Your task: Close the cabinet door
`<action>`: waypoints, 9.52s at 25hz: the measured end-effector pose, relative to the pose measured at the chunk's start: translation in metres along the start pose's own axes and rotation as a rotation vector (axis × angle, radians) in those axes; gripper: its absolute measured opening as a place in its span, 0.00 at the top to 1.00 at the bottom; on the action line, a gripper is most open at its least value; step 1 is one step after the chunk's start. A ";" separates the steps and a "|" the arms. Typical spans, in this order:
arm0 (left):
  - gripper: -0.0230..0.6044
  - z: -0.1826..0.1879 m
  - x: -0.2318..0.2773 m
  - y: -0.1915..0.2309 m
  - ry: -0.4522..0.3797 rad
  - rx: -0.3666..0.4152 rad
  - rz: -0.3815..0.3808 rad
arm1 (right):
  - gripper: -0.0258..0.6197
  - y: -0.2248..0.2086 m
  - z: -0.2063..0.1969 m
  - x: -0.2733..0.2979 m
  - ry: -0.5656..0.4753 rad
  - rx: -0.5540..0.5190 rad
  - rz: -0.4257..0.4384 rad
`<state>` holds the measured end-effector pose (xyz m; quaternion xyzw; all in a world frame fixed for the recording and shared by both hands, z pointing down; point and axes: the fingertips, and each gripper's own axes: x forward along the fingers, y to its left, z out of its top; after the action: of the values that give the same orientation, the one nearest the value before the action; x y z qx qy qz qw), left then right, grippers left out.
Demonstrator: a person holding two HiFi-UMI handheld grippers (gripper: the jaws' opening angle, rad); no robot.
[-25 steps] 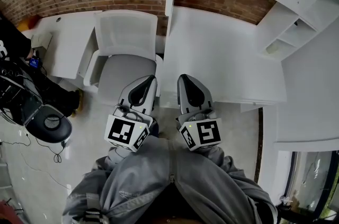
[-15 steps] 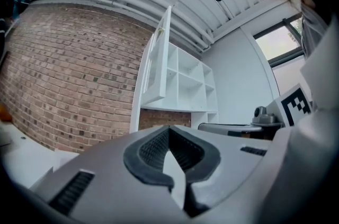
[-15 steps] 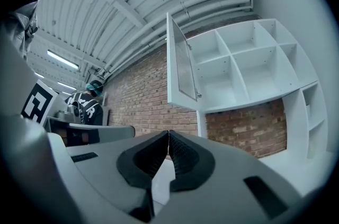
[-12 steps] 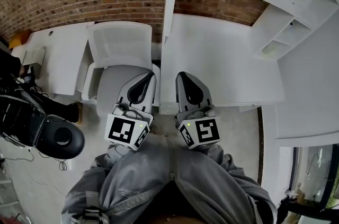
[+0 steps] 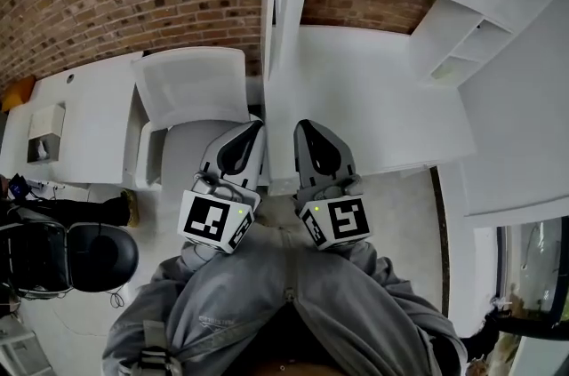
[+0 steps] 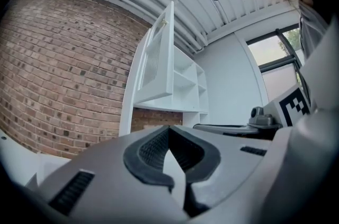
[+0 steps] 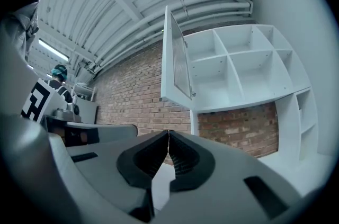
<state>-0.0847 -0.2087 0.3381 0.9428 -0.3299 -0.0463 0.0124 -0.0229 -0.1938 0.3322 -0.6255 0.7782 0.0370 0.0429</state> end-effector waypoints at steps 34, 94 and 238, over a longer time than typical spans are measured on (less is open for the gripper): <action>0.96 0.080 0.036 -0.006 -0.137 0.096 -0.046 | 0.92 -0.018 0.095 0.023 -0.172 -0.130 0.066; 0.96 0.198 0.069 0.020 -0.313 0.201 -0.111 | 0.69 0.009 0.229 0.097 -0.291 -0.295 0.131; 0.96 0.141 0.391 -0.055 -0.184 0.244 0.038 | 0.79 -0.334 0.209 0.182 -0.136 0.078 0.680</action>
<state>0.2402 -0.4085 0.1637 0.9226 -0.3506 -0.0919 -0.1320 0.2691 -0.4188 0.1026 -0.3243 0.9383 0.0610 0.1038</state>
